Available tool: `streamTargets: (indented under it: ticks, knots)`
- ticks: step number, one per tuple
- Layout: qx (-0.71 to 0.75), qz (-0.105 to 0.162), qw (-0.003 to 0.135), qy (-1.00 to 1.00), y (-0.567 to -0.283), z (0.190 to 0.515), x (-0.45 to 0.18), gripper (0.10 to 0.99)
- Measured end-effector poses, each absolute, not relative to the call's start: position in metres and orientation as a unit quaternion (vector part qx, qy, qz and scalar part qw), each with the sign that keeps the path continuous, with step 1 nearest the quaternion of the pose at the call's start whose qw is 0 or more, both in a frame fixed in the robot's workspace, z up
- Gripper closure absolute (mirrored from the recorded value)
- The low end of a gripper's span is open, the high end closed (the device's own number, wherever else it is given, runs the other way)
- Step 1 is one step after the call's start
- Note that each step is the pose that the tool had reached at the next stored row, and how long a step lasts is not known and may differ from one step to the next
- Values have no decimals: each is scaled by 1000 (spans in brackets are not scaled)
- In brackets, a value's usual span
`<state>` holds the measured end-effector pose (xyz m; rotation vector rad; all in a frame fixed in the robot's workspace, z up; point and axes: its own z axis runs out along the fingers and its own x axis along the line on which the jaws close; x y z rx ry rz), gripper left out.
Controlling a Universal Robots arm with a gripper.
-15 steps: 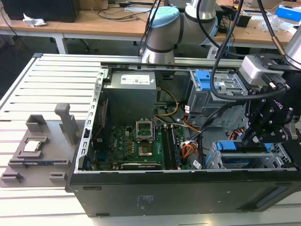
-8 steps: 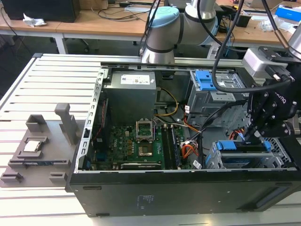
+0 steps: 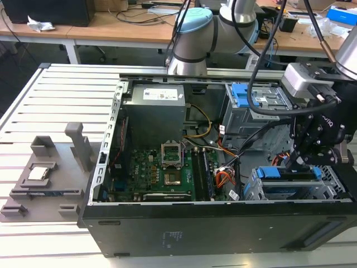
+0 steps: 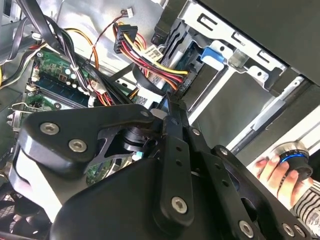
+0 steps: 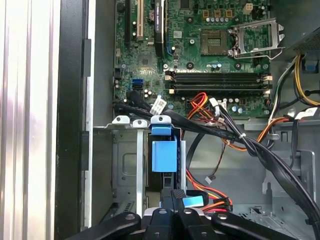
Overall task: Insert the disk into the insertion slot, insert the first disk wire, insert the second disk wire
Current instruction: 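Insert the second disk wire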
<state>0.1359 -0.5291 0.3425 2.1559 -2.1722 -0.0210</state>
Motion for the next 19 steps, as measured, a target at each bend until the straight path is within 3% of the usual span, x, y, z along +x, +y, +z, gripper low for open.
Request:
streamTargets:
  ticks: [12,14,19]
  knots:
    - [704,-7,41,-709,-529,350,137,980]
    - [704,-20,54,-708,-529,346,161,980]
    - [704,-22,57,-708,-529,341,166,980]
